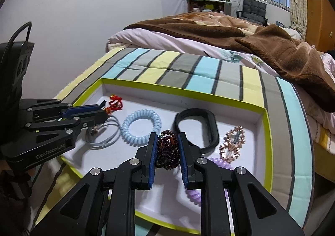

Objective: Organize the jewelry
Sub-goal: 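Carry the hair tie and beaded bracelet into the green box and release both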

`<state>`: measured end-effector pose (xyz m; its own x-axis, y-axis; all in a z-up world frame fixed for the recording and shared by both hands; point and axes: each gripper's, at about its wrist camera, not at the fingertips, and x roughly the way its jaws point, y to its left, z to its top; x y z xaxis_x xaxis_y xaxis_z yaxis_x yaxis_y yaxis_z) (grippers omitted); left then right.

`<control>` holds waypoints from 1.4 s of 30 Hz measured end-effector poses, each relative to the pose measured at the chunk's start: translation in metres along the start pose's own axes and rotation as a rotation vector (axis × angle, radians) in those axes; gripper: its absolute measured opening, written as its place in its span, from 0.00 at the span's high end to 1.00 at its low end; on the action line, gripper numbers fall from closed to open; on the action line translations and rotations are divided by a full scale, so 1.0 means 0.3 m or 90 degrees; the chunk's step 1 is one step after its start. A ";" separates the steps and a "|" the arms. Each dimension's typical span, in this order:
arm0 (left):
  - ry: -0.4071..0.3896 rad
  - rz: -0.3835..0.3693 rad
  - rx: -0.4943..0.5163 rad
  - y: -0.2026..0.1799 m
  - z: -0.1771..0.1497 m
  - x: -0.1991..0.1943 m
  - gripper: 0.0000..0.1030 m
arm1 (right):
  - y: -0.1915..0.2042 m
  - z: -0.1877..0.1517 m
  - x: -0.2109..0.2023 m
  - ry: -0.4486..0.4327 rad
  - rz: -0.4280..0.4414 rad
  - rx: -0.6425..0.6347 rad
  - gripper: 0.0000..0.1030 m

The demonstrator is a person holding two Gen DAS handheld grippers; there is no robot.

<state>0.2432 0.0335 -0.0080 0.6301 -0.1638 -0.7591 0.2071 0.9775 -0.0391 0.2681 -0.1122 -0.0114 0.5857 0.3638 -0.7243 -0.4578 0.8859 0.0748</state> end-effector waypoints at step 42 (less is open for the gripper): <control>0.010 -0.021 -0.005 -0.027 -0.009 -0.014 0.65 | 0.001 -0.024 0.018 0.020 -0.007 0.010 0.65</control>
<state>0.2370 0.0266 -0.0063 0.6116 -0.1935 -0.7671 0.2210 0.9728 -0.0692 0.2663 -0.1120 -0.0202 0.5693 0.3457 -0.7459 -0.4413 0.8940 0.0775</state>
